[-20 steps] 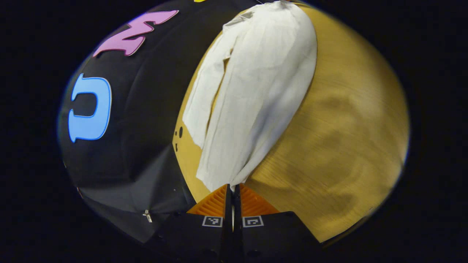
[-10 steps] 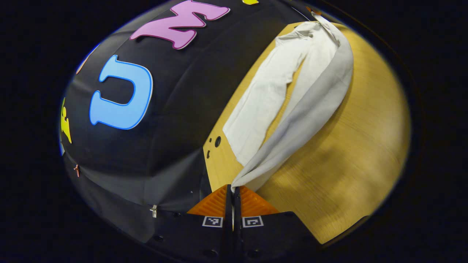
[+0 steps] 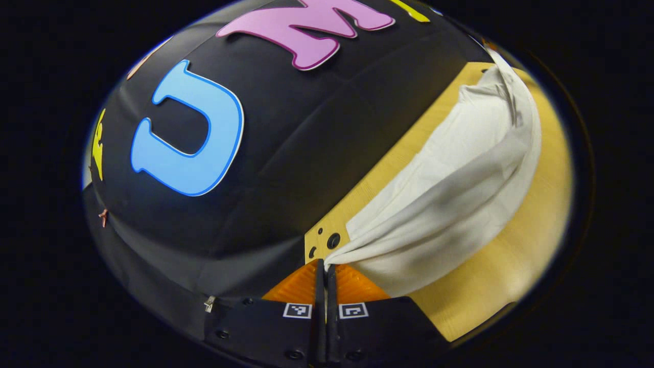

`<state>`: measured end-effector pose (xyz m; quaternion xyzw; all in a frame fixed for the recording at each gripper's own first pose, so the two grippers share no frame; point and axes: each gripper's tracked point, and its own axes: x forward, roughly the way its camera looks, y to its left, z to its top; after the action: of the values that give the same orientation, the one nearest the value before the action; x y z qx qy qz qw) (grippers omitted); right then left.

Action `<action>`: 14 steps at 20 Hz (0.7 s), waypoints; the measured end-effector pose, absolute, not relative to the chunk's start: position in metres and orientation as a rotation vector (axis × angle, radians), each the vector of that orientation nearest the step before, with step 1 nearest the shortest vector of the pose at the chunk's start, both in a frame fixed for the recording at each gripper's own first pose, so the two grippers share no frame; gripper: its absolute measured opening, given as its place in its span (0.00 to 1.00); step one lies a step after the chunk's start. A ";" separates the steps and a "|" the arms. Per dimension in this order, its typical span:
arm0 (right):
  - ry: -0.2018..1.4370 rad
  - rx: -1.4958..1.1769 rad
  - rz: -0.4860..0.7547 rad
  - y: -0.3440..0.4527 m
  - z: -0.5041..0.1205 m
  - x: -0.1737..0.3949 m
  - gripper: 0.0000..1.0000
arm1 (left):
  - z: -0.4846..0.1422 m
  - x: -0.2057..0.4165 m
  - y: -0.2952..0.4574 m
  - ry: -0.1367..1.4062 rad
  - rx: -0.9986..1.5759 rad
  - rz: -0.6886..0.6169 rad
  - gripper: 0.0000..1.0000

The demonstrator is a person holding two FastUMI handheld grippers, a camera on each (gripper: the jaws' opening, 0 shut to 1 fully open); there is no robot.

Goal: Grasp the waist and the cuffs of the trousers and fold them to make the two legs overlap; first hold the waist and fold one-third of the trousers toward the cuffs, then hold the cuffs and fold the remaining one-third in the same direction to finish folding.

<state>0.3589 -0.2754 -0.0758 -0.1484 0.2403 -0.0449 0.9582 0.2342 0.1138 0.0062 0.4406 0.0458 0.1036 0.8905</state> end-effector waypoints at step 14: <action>0.547 -0.039 -0.163 -0.264 -0.110 0.444 0.32 | -0.049 0.360 0.117 0.298 0.503 0.287 0.06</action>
<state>0.4442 -0.2644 -0.1102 -0.0192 0.2700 -0.0805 0.9593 0.3598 0.1173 -0.0488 0.2470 0.1462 0.1410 0.9475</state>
